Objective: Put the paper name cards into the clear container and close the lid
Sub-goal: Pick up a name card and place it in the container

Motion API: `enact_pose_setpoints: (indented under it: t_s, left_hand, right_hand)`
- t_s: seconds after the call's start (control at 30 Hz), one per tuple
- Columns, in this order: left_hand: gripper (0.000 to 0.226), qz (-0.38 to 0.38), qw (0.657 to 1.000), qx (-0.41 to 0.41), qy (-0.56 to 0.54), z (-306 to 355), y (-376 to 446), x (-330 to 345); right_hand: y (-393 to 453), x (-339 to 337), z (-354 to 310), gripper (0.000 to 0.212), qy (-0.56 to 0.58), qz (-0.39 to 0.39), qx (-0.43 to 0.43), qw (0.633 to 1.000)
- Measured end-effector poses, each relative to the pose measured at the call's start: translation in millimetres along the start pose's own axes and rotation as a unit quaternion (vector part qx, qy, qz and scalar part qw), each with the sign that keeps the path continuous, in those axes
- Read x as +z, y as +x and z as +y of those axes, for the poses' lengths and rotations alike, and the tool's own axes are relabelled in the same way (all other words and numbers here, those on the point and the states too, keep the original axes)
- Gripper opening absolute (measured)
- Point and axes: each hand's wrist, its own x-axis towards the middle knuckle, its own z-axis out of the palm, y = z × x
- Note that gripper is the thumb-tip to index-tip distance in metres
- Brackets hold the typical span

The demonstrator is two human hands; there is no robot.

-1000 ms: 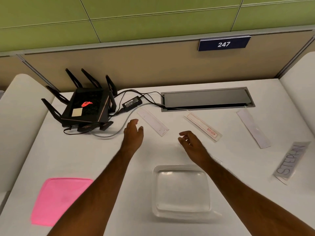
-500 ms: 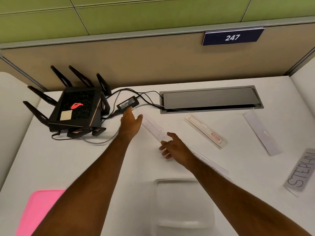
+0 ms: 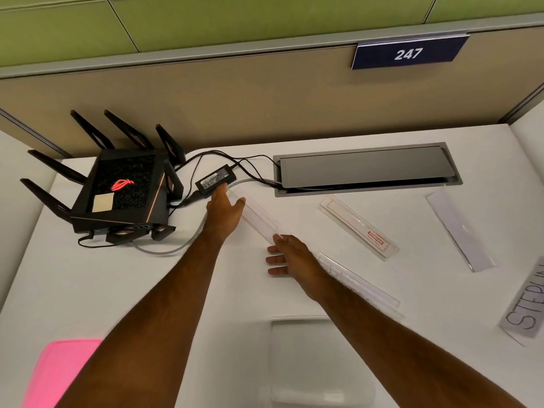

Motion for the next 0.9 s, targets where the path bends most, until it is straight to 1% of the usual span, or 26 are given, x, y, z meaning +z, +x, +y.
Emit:
enact_pose_setpoints:
  t_s: [0.2,0.33,0.47,0.57,0.67,0.73,0.83,0.9]
  left_hand:
    - [0.064,0.014,0.999,-0.010,-0.049,3,-9,-3]
    - [0.064,0.024,0.995,-0.018,-0.098,10,-22,-7]
    - [0.062,0.035,0.987,-0.023,-0.157,16,-44,-11]
    - [0.052,0.047,0.980,-0.039,-0.188,19,-59,-17]
    - [0.036,0.058,0.975,-0.042,-0.209,19,-74,-24]
    - [0.029,0.067,0.971,-0.038,-0.225,19,-83,-27]
    - [0.024,0.076,0.962,-0.040,-0.258,19,-100,-31]
    - [0.024,0.077,0.953,-0.049,-0.288,17,-110,-32]
  right_hand:
    - [-4,-1,-1,0.039,0.009,0.011,-0.014,1.000]
    - [-12,-6,-1,0.037,0.005,0.012,-0.030,0.999]
    - [-28,-13,-2,0.031,0.021,0.026,-0.052,0.998]
    - [-42,-20,-4,0.031,0.011,0.022,-0.062,0.998]
    - [-58,-28,-7,0.036,0.008,0.040,-0.084,0.996]
    - [-68,-33,-8,0.035,0.008,0.053,-0.094,0.994]
    - [-84,-40,-10,0.033,0.001,0.055,-0.111,0.992]
    - [-93,-45,-10,0.031,-0.002,0.057,-0.121,0.991]
